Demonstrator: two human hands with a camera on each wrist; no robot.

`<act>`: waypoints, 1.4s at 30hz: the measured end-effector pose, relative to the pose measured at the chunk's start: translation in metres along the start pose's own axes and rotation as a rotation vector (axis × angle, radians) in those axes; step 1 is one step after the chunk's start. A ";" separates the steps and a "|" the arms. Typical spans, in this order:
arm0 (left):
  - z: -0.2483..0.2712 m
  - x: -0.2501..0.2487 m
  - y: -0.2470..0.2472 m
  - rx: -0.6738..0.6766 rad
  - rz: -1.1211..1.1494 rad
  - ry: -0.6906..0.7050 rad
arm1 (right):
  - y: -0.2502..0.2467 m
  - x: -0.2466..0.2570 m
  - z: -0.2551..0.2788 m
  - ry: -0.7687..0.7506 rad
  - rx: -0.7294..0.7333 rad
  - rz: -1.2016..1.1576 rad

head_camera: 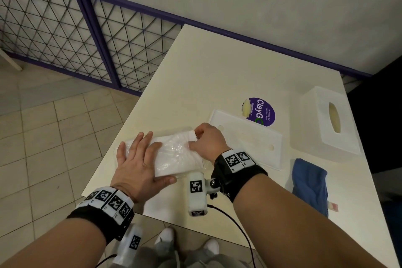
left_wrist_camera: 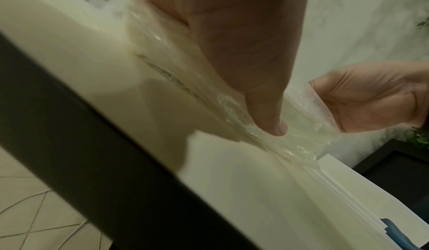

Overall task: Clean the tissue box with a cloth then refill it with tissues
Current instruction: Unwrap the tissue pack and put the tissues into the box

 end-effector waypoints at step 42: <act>-0.067 -0.144 -0.033 0.397 1.506 -0.206 | -0.191 -0.103 0.111 -0.143 -0.317 -0.669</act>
Point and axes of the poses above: each hand's wrist, its own z-axis away from the middle knuckle, its own y-axis out of the palm, x = y × z, the point moved 3 cm from there along -z, towards the middle knuckle, and after that the axes turned 9 degrees about -x, right-handed, at the moved point
